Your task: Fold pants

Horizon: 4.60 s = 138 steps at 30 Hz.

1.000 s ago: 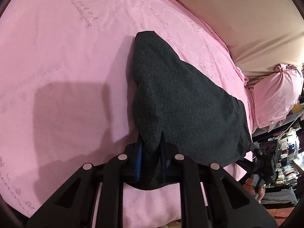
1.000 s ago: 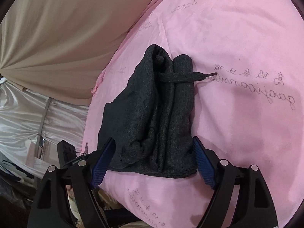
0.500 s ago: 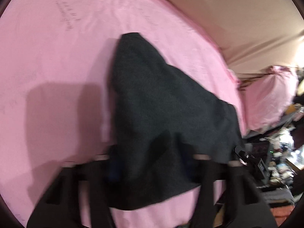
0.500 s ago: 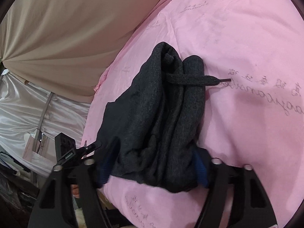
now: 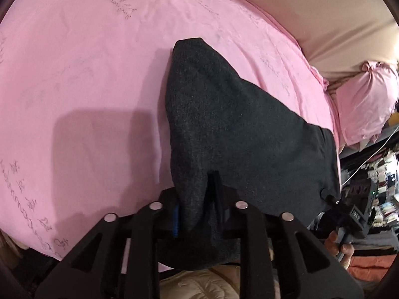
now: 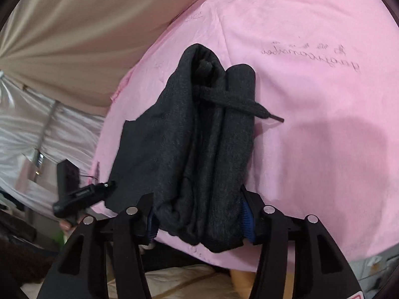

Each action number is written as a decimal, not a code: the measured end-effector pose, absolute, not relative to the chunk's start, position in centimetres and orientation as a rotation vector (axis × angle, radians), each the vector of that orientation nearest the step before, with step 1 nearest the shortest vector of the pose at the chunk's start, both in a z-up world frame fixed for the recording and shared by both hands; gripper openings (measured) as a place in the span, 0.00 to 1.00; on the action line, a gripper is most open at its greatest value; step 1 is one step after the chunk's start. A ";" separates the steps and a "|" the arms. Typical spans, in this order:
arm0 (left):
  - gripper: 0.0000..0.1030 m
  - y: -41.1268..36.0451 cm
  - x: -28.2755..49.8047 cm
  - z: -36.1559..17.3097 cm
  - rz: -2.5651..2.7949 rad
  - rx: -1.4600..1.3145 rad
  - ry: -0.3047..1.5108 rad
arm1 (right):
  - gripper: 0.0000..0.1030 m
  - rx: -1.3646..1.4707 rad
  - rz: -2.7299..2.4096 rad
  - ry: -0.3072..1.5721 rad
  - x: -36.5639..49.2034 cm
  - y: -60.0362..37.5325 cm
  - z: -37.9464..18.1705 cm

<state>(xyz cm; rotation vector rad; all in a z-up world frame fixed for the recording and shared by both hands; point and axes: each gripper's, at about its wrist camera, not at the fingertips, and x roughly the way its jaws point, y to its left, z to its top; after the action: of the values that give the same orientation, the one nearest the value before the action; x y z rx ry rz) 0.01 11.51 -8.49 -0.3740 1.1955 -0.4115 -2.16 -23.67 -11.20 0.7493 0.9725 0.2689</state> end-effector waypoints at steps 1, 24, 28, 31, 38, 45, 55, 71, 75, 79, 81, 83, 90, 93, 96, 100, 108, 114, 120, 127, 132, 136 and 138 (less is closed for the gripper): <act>0.37 11.4 0.0 -8.4 -0.427 -0.392 1.198 | 0.53 0.734 0.276 0.972 -2.0 -23.5 -11.0; 0.11 10.1 -1.6 -2.5 -0.571 -0.355 1.023 | 0.28 0.578 0.327 0.834 -1.6 -20.9 -5.1; 0.10 10.3 -3.1 2.3 -0.629 -0.308 0.919 | 0.28 0.518 0.347 0.756 -3.1 -21.0 -0.9; 0.10 10.2 -4.0 6.1 -0.671 -0.283 0.825 | 0.28 0.470 0.359 0.665 -4.0 -21.1 2.9; 0.10 9.5 -5.7 15.8 -0.717 -0.170 0.501 | 0.28 0.297 0.374 0.365 -4.3 -20.7 13.2; 0.11 9.1 -3.5 23.5 -0.661 -0.106 0.183 | 0.29 0.153 0.371 0.104 0.8 -20.5 20.2; 0.11 6.3 15.3 17.5 -0.511 -0.105 0.333 | 0.30 0.318 0.330 0.262 21.6 -24.2 12.1; 0.31 9.7 24.8 0.2 -0.240 -0.112 0.702 | 0.26 0.378 0.077 0.614 29.2 -28.0 -1.9; 0.55 8.7 26.7 3.2 -0.275 -0.134 0.677 | 0.09 0.274 0.183 0.614 33.3 -24.5 -0.6; 0.57 3.6 33.3 -1.3 -0.176 -0.041 0.812 | 0.05 0.223 0.019 0.774 39.7 -25.7 -6.7; 0.58 4.0 36.2 -5.3 -0.034 0.014 0.903 | 0.00 0.339 0.046 0.751 40.3 -28.5 -9.3; 0.61 6.7 36.5 -6.7 -0.040 -0.099 0.882 | 0.00 0.411 0.021 0.770 39.4 -29.6 -8.8; 0.58 7.3 33.8 -4.3 -0.020 -0.091 0.846 | 0.00 0.221 0.030 0.802 37.1 -26.4 -9.0; 0.59 6.6 30.3 -2.0 -0.019 -0.040 0.778 | 0.00 0.284 0.017 0.759 35.2 -26.6 -7.4; 0.59 6.4 25.9 -0.5 -0.021 0.029 0.729 | 0.05 0.210 0.011 0.698 33.0 -24.7 -5.7; 0.59 5.5 23.4 -0.4 -0.019 0.067 0.741 | 0.00 0.128 -0.055 0.734 32.9 -24.5 -7.6; 0.64 5.4 20.6 -1.0 -0.026 0.089 0.731 | 0.03 0.155 -0.094 0.634 26.9 -22.5 -5.1; 0.64 5.9 18.3 -2.1 -0.019 0.075 0.748 | 0.06 0.188 -0.163 0.606 21.5 -22.3 -5.1; 0.68 5.9 15.8 -3.9 0.011 0.085 0.750 | 0.15 0.190 -0.196 0.592 18.6 -21.4 -6.4; 0.70 5.1 13.3 -6.3 -0.008 0.106 0.751 | 0.28 0.155 -0.189 0.627 17.3 -18.8 -7.8; 0.70 5.6 13.3 -6.7 -0.034 0.050 0.755 | 0.48 0.068 -0.258 0.613 17.0 -17.0 -7.8; 0.70 6.3 13.3 -6.7 -0.036 0.006 0.755 | 0.56 0.050 -0.286 0.636 17.3 -16.9 -7.9; 0.70 6.3 13.3 -6.7 -0.035 0.001 0.752 | 0.57 0.067 -0.296 0.659 17.6 -17.3 -8.2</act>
<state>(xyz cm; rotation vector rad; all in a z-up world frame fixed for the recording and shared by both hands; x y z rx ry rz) 13.25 6.30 -6.70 0.0014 0.7523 -0.0352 17.60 -17.31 -8.21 0.0668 0.6590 -0.2963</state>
